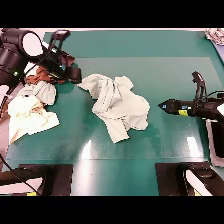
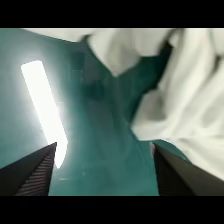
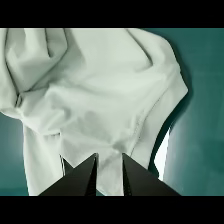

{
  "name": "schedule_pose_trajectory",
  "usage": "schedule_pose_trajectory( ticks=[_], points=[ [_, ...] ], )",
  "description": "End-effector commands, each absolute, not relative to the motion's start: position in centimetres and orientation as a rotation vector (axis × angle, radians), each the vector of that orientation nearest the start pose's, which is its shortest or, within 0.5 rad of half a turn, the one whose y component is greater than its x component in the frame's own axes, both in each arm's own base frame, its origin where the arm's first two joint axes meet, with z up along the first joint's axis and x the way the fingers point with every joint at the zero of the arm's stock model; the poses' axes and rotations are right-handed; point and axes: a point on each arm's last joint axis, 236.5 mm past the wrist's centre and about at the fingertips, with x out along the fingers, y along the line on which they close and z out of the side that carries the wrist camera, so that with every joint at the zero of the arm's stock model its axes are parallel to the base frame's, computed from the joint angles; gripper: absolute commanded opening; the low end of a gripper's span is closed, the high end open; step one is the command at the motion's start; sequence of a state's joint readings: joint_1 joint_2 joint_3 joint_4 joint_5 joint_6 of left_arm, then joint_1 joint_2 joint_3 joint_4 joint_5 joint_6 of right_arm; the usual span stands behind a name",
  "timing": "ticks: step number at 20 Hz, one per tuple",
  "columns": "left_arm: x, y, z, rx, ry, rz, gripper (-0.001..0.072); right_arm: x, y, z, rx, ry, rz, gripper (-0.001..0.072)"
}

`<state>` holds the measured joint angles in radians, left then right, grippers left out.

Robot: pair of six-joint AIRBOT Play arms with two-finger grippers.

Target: Fold the shirts.

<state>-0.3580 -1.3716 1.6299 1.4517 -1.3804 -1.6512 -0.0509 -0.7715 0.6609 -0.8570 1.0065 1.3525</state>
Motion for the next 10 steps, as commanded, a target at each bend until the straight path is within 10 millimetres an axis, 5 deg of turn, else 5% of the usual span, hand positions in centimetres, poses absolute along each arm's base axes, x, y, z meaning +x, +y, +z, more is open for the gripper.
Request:
schedule_pose_trajectory(
  ticks=[1, 3, 7, 10],
  points=[
    [41.3, -19.9, 12.5, 0.005, 1.055, -0.467, 0.0658, 28.5, 11.9, 4.4, 0.511, 1.060, 0.403, 0.0207],
    [44.2, -18.7, 11.4, -0.062, 1.023, -0.402, 0.0576, 27.7, 12.2, 4.9, 0.501, 1.064, 0.424, 0.0207],
    [47.3, -14.9, 5.8, -0.169, 1.123, -0.295, 0.0591, 26.9, 12.2, 8.1, 0.462, 0.950, 0.443, 0.0207],
    [49.9, -13.5, 3.6, -0.191, 1.096, -0.254, 0.0607, 26.6, 12.0, 10.4, 0.448, 0.854, 0.442, 0.0207]
  ],
)
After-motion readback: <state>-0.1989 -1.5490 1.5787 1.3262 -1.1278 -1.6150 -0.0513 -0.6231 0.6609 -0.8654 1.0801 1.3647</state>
